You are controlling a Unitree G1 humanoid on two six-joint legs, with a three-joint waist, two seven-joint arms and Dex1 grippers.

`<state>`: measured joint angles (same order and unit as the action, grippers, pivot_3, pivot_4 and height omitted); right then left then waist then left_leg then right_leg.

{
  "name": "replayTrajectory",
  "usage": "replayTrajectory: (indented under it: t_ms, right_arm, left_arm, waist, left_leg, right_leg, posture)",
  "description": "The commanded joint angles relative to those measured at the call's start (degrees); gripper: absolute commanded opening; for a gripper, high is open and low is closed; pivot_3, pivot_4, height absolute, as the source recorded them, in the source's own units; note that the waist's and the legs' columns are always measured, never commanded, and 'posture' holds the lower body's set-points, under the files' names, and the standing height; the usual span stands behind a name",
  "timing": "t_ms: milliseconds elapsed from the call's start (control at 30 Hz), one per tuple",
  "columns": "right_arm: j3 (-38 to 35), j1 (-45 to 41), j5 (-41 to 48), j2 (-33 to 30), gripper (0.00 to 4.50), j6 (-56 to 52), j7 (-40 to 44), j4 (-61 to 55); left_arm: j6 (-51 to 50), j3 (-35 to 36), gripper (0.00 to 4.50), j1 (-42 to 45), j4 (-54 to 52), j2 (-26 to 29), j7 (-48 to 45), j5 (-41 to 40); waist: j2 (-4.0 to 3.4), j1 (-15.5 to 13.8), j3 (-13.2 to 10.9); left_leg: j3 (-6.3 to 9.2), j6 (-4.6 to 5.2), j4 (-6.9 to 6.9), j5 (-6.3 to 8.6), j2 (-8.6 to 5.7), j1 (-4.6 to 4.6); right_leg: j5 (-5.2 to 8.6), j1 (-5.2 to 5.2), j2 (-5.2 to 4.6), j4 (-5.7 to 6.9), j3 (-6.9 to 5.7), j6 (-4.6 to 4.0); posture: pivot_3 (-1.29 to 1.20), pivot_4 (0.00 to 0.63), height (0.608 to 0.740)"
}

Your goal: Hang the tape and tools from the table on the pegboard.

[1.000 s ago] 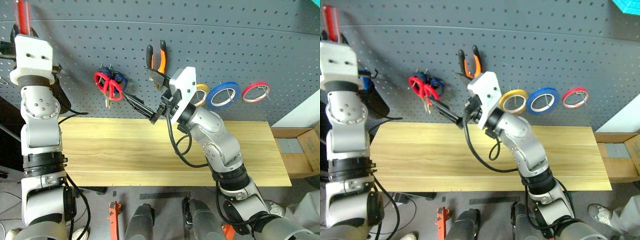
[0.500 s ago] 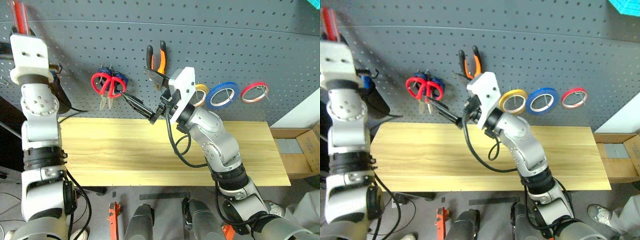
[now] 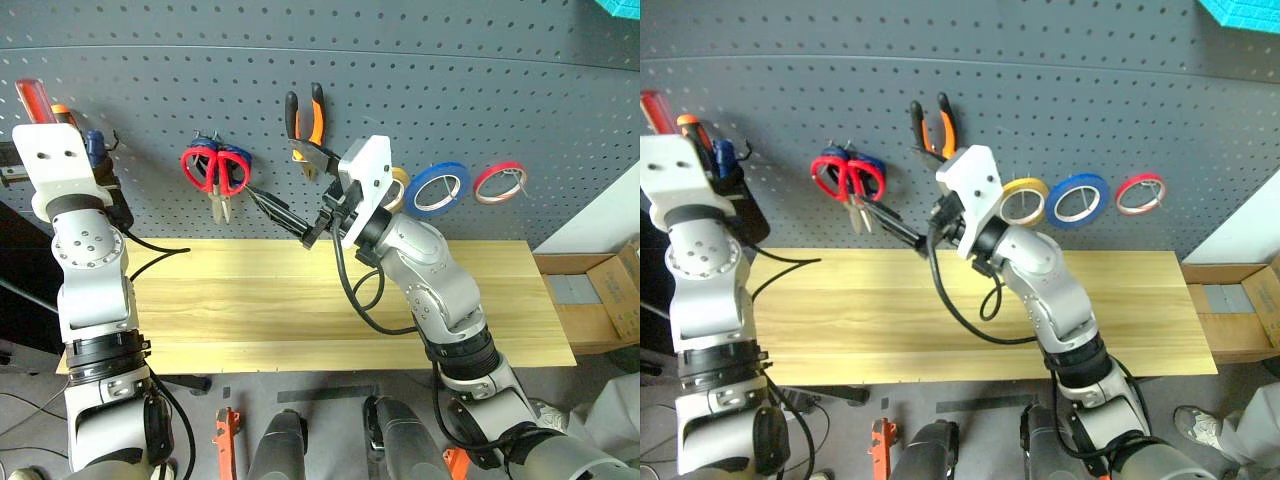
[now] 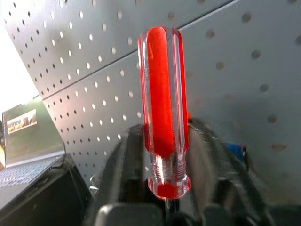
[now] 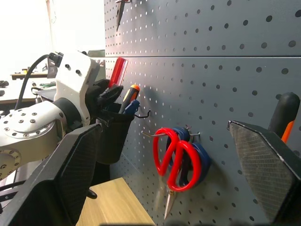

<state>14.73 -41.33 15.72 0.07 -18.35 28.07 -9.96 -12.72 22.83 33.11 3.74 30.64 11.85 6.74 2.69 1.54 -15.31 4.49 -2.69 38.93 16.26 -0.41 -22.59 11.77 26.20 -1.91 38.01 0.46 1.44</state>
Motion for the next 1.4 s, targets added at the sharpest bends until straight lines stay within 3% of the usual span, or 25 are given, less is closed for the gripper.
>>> replayTrajectory:
  t_ms: [33, 200, 367, 500, 733, 900, 1100, 1233, 1400]
  right_arm:
    - [-0.3, -0.4, 0.1, 0.2, 4.5, 0.8, 0.4, -1.3]
    - [-0.4, -0.4, -0.1, -0.1, 4.5, 0.9, 0.8, -1.0]
    - [-1.7, 1.0, 0.3, -4.2, 4.5, -0.3, 2.6, -4.0]
    - [-4.4, 5.1, 2.4, -11.1, 4.5, -4.7, 4.5, -10.7]
    - [-9.8, 16.3, 5.4, -19.7, 4.5, -13.2, 2.2, -23.9]
    - [-12.1, 26.5, 2.8, -21.1, 4.5, -13.9, -2.1, -28.0]
    - [-11.9, 38.8, -2.6, -20.5, 4.5, -9.7, -7.0, -26.7]
    - [-13.8, 41.9, -6.0, -17.4, 4.5, -11.3, -13.8, -22.0]
    - [-16.9, 42.5, -8.1, -14.2, 4.5, -14.4, -19.8, -15.6]
  left_arm:
    - [-0.4, 1.3, 2.85, 0.9, -2.4, 1.0, 0.1, -0.6]
    - [-1.3, 1.2, 4.49, 1.0, -2.0, 0.8, -0.6, -1.8]
    - [-2.2, 0.6, 4.49, 0.5, -4.3, -0.4, -5.8, -7.1]
    - [-7.4, 0.0, 4.49, -3.0, -13.8, -1.2, -10.6, -11.6]
    - [-16.8, -7.3, 4.49, -14.9, -37.8, -4.9, -14.7, -14.2]
    - [-18.8, -15.5, 4.49, -27.0, -46.0, -11.6, -13.3, -12.5]
    - [-14.3, -22.2, 4.49, -36.5, -39.9, -17.6, -14.1, -11.4]
    - [-15.9, -20.1, 4.49, -34.9, -29.5, -19.6, -14.9, -13.6]
    - [-16.1, -17.7, 4.49, -30.7, -19.6, -19.2, -16.0, -14.1]
  waist:
    - [0.0, 0.0, 0.0]
    - [0.0, 0.0, 0.0]
    - [0.01, -0.1, 0.0]
    - [0.06, -0.2, 0.0]
    - [0.04, -0.2, 0.2]
    - [-0.17, 0.0, 0.9]
    - [-0.4, 0.0, 1.4]
    - [-0.7, 0.2, 2.2]
    - [-0.79, 0.3, 3.1]
  left_leg:
    - [0.01, 0.0, 0.0, 0.0, 0.0, 0.0]
    - [0.01, 0.0, 0.0, 0.0, 0.0, -0.01]
    - [0.01, -0.01, 0.0, 0.0, 0.01, -0.01]
    - [0.04, -0.14, 0.01, -0.08, 0.05, -0.09]
    - [-0.02, 0.03, -0.02, 0.02, 0.07, -0.11]
    - [-0.2, 0.09, -0.01, 0.02, 0.05, 0.19]
    - [-0.26, 0.24, -0.04, 0.1, 0.01, 1.06]
    - [-0.27, 0.37, -0.04, 0.01, 0.15, 1.84]
    - [-0.28, 0.4, -0.06, -0.01, 0.16, 1.92]
  right_leg:
    - [0.0, 0.0, 0.0, -0.01, 0.0, 0.0]
    - [0.0, 0.0, -0.03, 0.0, 0.01, 0.0]
    - [0.0, -0.01, -0.04, -0.01, 0.0, 0.0]
    - [0.0, -0.02, -0.15, -0.08, -0.01, 0.0]
    - [0.0, -0.03, -0.16, -0.13, 0.08, 0.01]
    - [0.0, -0.19, -0.09, 0.0, 0.29, 0.02]
    - [0.18, -1.13, 0.55, -0.36, 0.41, 0.28]
    - [0.36, -2.09, 0.73, -0.46, 0.4, -0.08]
    - [0.35, -2.08, 0.81, -0.49, 0.44, -0.06]
  posture:
    - [0.03, 0.214, 0.74]
    - [0.03, 0.214, 0.74]
    - [0.02, 0.208, 0.74]
    - [0.02, 0.205, 0.74]
    - [0.02, 0.197, 0.74]
    - [0.01, 0.186, 0.74]
    - [-0.01, 0.174, 0.74]
    - [-0.02, 0.161, 0.74]
    - [-0.02, 0.148, 0.74]
